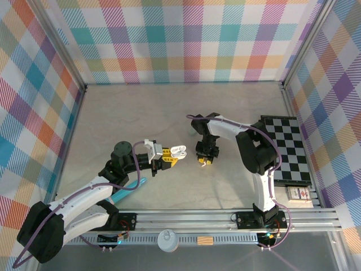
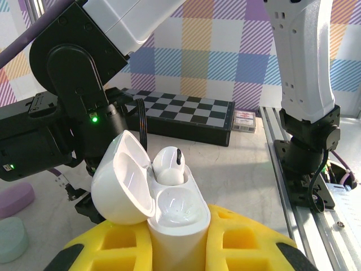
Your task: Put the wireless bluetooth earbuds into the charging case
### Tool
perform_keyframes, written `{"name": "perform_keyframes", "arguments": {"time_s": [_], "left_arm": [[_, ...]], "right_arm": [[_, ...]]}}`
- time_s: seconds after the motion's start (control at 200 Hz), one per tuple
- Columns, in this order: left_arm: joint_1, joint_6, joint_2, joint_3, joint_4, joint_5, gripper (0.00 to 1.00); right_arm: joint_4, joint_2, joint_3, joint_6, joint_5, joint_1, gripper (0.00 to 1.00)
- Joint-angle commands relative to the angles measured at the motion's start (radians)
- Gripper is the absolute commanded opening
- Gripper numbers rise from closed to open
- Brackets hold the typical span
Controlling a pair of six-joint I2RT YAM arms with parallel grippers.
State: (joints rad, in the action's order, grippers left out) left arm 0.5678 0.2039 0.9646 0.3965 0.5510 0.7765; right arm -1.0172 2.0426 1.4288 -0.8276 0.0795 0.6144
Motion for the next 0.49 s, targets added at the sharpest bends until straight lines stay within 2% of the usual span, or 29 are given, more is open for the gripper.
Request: {"name": "perform_keyframes", "arguments": {"time_s": [0.0, 0.205, 0.49], "left_arm": [[-0.003, 0.021, -0.018, 0.015, 0.017, 0.018, 0.0], [-0.003, 0.014, -0.006, 0.007, 0.039, -0.005, 0.0], [-0.003, -0.038, 0.054, 0.008, 0.117, -0.055, 0.0]], "right_arm": [[0.009, -0.024, -0.028, 0.05, -0.02, 0.003, 0.22], [0.117, -0.183, -0.072, 0.188, -0.181, 0.04, 0.23], [0.381, -0.492, -0.198, 0.42, -0.398, 0.084, 0.25]]}}
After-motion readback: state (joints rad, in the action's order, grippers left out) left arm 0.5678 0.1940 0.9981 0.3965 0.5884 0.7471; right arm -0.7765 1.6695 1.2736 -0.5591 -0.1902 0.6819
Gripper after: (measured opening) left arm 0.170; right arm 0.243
